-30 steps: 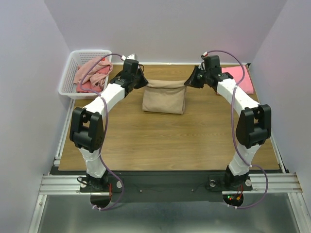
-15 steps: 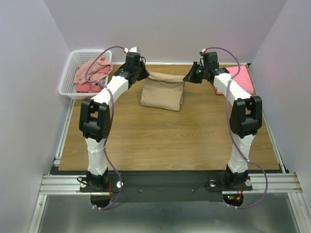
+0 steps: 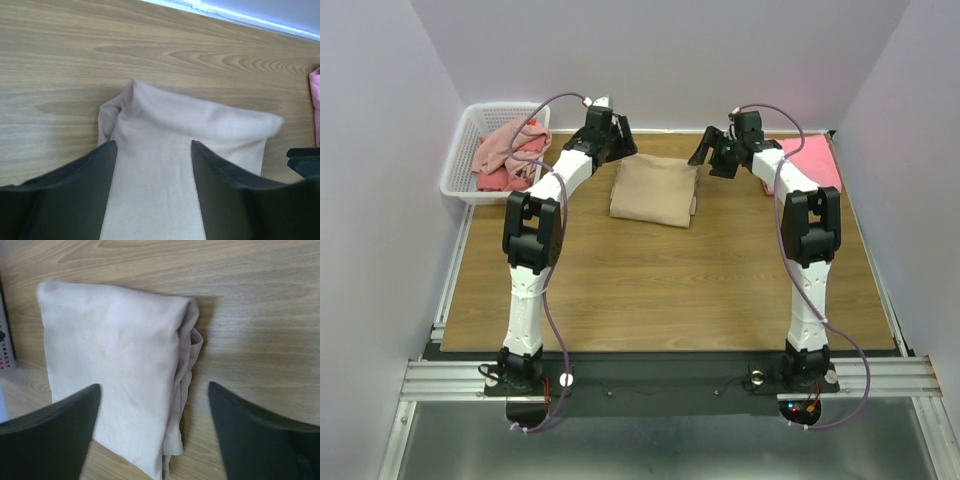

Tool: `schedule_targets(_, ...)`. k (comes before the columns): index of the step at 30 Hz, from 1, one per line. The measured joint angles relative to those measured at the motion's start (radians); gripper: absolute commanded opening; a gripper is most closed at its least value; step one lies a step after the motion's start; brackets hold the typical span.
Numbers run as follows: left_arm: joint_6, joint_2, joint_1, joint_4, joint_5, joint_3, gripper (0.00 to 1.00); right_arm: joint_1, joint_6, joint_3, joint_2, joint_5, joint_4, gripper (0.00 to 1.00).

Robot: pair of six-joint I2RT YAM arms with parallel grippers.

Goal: Fold and stack the t-shirts
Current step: Fold the tshirt

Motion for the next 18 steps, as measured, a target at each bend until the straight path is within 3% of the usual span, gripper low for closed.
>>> schedule_targets(7, 0.038, -0.028, 0.000, 0.013, -0.004, -0.064, 0.88, -0.005, -0.027, -0.033, -0.019, -0.016, 0.010, 1.00)
schedule_targets(11, 0.049, -0.101, 0.000, 0.012, -0.016, -0.214, 0.88, -0.005, -0.048, -0.145, -0.092, -0.026, 0.004, 1.00)
schedule_targets(14, 0.048, -0.141, 0.000, 0.027, -0.015, -0.321, 0.98, 0.003, -0.063, -0.206, -0.123, -0.024, 0.007, 1.00)
schedule_targets(18, 0.026, -0.262, 0.000, 0.044, -0.015, -0.533, 0.98, 0.024, -0.069, -0.248, -0.127, -0.011, 0.005, 1.00)
